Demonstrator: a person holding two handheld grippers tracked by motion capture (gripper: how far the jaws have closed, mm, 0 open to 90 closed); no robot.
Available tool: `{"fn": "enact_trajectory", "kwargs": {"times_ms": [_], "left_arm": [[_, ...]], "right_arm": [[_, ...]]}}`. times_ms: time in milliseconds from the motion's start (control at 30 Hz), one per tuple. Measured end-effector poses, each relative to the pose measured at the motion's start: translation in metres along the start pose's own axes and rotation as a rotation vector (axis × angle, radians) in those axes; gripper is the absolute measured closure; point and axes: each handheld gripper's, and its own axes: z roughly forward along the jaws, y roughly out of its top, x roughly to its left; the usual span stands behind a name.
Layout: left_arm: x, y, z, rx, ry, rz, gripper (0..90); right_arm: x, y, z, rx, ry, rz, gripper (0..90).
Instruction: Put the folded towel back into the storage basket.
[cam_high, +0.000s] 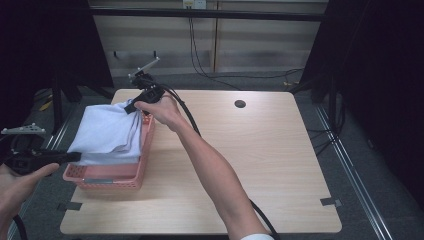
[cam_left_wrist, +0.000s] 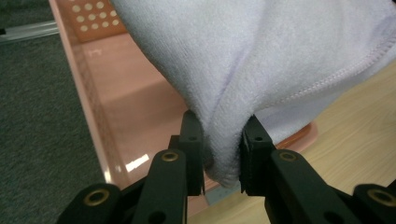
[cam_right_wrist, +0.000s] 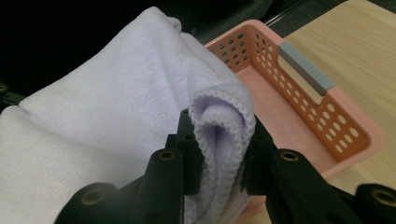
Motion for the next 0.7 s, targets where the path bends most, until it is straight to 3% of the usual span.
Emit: {"fn": "enact_trajectory", "kwargs": {"times_ms": [267,700], "left_arm": [[0.014,-0.013,0.010,0.028,0.014,-0.038,74.9],[0.021,-0.025,0.033,0.085,0.022,-0.066,74.6]], "right_arm": [[-0.001,-0.007,0.024,0.018,-0.003,0.020,73.5],[-0.015,-0.022,0.053,0.036,-0.002,0.041,73.5]]}}
